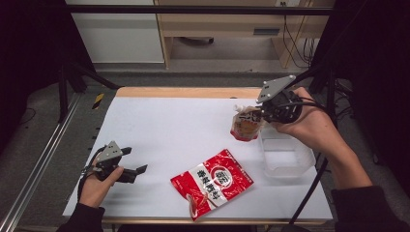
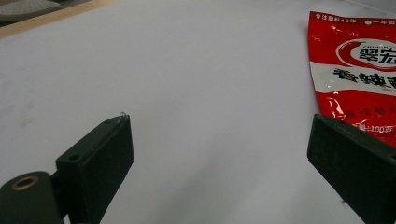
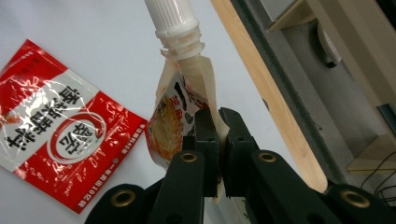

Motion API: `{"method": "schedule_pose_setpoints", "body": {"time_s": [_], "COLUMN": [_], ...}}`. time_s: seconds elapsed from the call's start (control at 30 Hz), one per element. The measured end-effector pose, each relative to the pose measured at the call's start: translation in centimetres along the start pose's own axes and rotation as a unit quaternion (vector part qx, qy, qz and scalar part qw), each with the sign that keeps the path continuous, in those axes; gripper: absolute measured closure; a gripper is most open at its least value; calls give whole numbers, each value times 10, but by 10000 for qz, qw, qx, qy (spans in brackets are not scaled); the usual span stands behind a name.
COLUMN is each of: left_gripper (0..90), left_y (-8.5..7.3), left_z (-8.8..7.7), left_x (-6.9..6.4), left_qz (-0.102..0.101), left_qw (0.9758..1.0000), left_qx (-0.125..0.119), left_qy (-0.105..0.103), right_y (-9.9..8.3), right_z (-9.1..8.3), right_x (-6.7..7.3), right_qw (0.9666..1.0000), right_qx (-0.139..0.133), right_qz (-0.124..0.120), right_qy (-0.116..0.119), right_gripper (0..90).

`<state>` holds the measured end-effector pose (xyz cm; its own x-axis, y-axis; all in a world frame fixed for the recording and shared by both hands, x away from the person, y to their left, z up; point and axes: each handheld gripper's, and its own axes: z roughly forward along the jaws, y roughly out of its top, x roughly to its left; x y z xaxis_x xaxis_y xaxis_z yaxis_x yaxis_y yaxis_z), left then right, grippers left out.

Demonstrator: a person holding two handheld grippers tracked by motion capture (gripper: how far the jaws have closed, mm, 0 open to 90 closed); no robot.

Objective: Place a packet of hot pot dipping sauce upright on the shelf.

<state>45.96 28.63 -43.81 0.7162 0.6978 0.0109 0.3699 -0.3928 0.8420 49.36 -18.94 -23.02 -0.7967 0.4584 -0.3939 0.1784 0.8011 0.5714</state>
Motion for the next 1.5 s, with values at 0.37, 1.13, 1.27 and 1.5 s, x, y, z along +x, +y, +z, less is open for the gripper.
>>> {"method": "schedule_pose_setpoints", "body": {"time_s": [0.37, 1.13, 1.27, 1.5], "left_gripper": [72, 75, 75, 75], "left_y": [0, -2, -2, -3], "left_z": [0, 0, 1, 2], "left_x": [1, 2, 1, 1], "left_qz": [-33, -39, -8, -5], "left_qw": [10000, 10000, 10000, 9999], "left_qx": [-10, 23, 54, 73], "left_qy": [13, 84, 81, 73], "right_y": [-28, -78, -82, -88], "right_z": [-13, 18, 24, 31], "right_x": [-10, -50, -56, -64], "right_qw": [9997, 9976, 9977, 9978], "right_qx": [145, 584, 608, 552], "right_qz": [66, 306, 231, 243], "right_qy": [-172, -219, -210, -264], "right_gripper": [870, 870, 870, 870]}}
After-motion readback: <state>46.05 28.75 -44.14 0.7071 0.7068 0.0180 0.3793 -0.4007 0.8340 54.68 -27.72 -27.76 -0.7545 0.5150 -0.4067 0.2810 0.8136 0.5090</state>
